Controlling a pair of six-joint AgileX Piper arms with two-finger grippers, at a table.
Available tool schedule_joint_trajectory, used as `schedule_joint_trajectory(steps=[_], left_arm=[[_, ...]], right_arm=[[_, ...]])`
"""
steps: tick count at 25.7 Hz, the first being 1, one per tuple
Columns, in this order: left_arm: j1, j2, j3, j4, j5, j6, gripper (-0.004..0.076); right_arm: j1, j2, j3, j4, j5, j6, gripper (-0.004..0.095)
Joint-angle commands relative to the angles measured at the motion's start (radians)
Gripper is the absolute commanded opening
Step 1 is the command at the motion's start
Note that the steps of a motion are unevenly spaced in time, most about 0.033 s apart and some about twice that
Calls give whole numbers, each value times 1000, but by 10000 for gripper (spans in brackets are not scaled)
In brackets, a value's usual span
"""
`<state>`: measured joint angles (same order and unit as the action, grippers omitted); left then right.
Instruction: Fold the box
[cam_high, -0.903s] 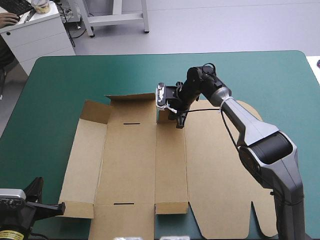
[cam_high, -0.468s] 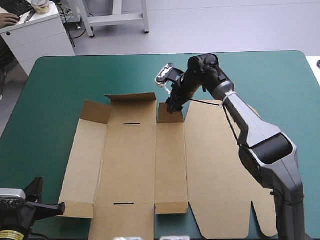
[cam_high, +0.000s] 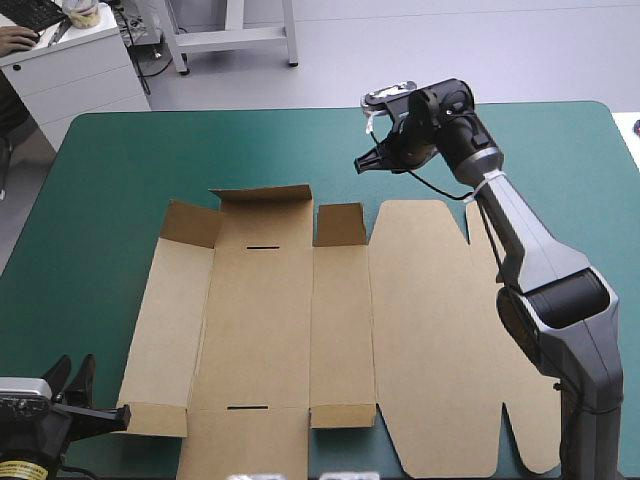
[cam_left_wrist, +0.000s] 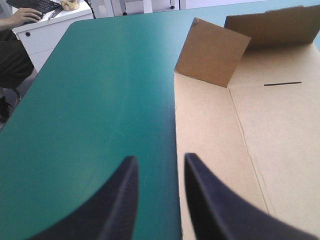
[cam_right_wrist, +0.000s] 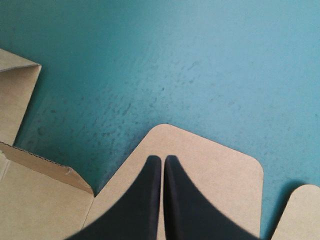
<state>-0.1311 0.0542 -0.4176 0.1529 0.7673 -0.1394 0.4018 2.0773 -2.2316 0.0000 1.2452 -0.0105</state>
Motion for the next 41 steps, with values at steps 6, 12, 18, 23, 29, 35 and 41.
schedule_joint_trajectory(steps=[6, 12, 18, 23, 29, 35, 41], left_arm=[[1, 22, -20, 6, -70, -9, 619], [1, 34, -39, -21, -45, -9, 615], [1, 213, -247, -25, 184, 46, 615], [1, 440, -445, -41, 339, 51, 615], [1, 683, -483, -26, 416, 70, 586], [1, 792, -452, -167, 295, 70, 576], [85, 833, -315, -183, 172, 75, 547]], right_arm=[[-19, -178, 89, -58, 9, 35, -5], [-19, -322, 323, -58, -76, 53, -5], [-19, -514, 594, -62, -230, 60, -5], [-19, -666, 823, -62, -338, 58, -5], [-19, -853, 1116, -51, -468, 60, -5], [-19, -1095, 1376, -46, -520, 85, -5], [-19, -1403, 1501, 36, -502, 143, -5]])
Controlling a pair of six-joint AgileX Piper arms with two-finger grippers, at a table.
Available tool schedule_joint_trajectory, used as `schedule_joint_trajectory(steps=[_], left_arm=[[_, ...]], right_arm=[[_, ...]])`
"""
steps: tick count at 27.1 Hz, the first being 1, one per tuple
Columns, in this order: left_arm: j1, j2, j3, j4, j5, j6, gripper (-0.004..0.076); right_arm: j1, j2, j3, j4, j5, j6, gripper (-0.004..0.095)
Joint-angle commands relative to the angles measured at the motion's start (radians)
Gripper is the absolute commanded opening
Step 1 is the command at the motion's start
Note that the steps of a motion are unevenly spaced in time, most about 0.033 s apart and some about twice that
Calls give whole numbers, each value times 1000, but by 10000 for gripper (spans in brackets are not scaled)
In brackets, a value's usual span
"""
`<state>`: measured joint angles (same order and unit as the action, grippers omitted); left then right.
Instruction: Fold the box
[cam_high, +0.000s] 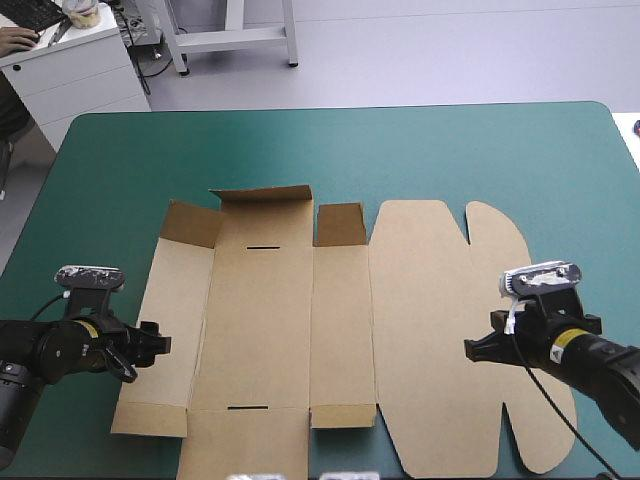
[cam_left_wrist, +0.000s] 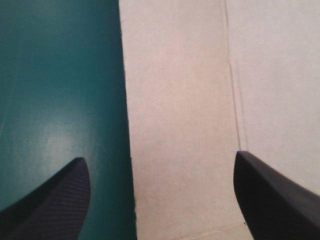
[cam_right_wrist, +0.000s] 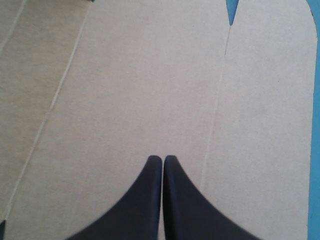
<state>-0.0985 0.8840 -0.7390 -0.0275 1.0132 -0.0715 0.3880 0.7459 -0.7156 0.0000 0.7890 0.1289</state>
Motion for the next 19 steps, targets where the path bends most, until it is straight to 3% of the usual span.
schedule_joint_trajectory(steps=[1, 7, 9, 19], left_arm=[[90, 5, 15, -16, -85, 31, 542], [367, 64, 24, -333, -66, 374, 498], [414, 132, 20, -489, 21, 565, 489], [416, 303, 13, -404, 87, 509, 490]], right_arm=[[-5, -91, -15, 41, -39, 3, -5], [-5, -170, -15, 21, 56, 1, -5], [-5, -182, -15, 26, 96, 1, -5], [-5, -194, -15, 24, 114, -36, -5]])
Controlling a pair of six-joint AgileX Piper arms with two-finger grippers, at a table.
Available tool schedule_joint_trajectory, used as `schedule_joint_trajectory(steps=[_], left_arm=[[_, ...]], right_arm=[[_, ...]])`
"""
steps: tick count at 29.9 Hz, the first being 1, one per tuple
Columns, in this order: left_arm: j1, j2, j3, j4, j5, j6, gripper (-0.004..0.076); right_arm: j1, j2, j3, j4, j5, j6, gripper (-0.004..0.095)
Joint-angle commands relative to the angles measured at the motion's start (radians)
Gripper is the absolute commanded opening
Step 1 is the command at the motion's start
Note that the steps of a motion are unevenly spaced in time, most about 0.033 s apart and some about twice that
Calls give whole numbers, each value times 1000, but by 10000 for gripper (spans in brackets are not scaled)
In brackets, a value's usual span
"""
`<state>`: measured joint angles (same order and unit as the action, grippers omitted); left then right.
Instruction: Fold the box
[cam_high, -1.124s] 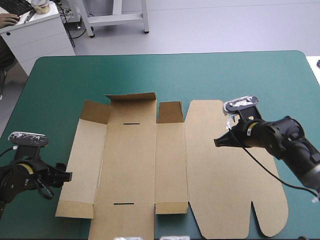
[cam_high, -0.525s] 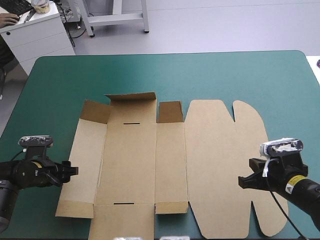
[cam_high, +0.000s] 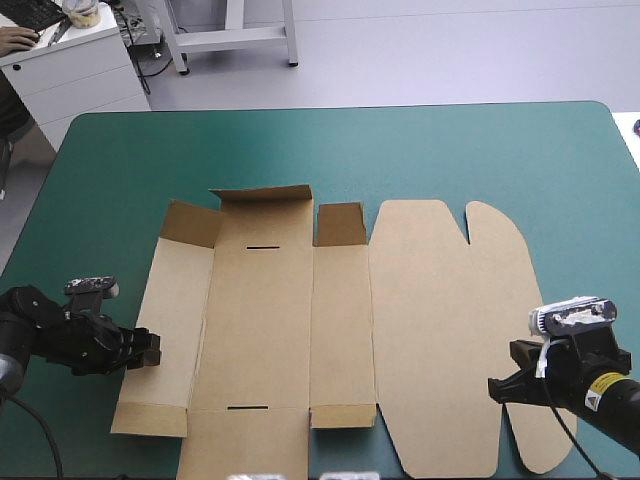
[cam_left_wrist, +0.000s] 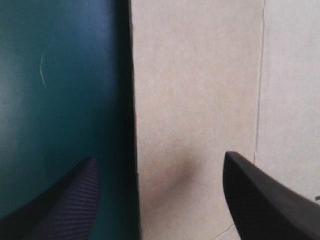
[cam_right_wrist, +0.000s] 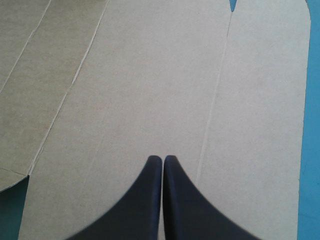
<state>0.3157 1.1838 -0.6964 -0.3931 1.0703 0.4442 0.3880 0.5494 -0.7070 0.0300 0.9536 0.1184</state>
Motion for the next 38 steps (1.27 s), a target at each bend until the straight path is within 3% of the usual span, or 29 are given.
schedule_joint_trajectory(steps=[1, 5, 16, 23, 29, 38], left_arm=[[2, 12, -29, -73, 47, 20, 490], [2, 34, -22, -237, 162, 163, 489], [2, 37, -6, -308, 220, 139, 456], [2, 37, 1, -280, 220, 103, 312], [2, 37, 1, -228, 220, 67, -10], [2, 37, -66, -190, 212, 1, -10]], right_arm=[[-5, 2, -24, -6, -51, -30, -5], [-5, 2, -24, -6, -57, -29, -5], [-5, 2, -24, -1, -70, -29, -5], [-5, 2, -24, 1, -73, -21, -5], [-5, 2, -24, 1, -73, -21, -5], [-5, 2, -24, 1, -70, -21, -5]])
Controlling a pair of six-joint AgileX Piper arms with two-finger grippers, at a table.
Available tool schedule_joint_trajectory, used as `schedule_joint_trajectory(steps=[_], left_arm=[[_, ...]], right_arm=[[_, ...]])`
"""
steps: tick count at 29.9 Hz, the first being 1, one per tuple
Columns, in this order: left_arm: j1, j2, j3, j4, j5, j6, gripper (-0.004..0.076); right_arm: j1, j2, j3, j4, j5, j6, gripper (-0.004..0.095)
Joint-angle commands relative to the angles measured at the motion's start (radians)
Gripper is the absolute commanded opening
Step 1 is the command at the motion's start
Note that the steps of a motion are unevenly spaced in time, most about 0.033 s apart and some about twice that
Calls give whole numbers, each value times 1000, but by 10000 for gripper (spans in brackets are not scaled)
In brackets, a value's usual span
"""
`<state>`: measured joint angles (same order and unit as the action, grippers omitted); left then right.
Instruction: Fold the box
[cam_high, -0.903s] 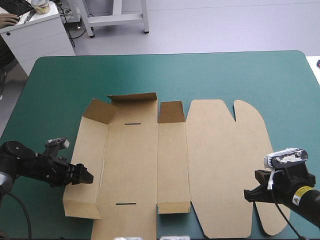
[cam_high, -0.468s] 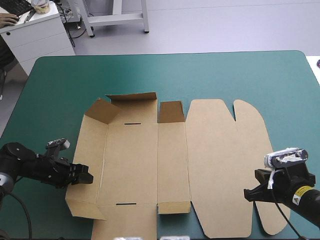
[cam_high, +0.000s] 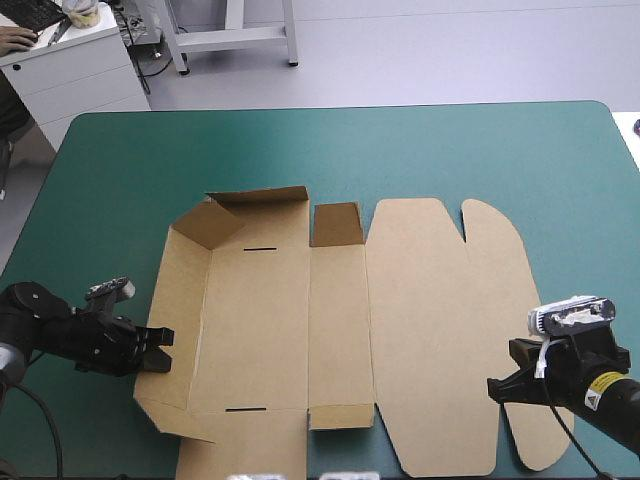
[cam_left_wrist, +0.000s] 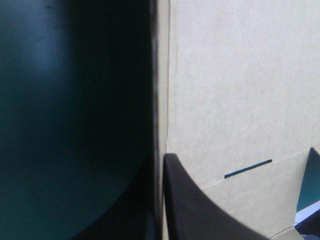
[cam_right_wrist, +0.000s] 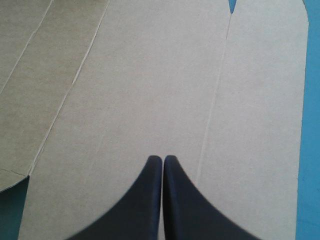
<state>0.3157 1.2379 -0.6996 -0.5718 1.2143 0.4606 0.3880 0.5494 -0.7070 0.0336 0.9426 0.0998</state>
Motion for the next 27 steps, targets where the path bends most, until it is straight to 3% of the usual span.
schedule_joint_trajectory(steps=[1, 8, 17, 27], left_arm=[[2, -15, -82, -11, 68, -17, -10], [-40, 91, -305, 46, 77, -36, -10], [-289, 363, -681, 449, 75, -68, -10], [-527, 546, -1051, 845, 55, 35, -10]], right_arm=[[-5, 2, -24, -2, -55, -3, -5], [-5, 2, -24, -4, -2, -27, -5], [-5, 2, -24, -2, 63, -55, -5], [-5, 2, -24, -2, 83, -46, -5]])
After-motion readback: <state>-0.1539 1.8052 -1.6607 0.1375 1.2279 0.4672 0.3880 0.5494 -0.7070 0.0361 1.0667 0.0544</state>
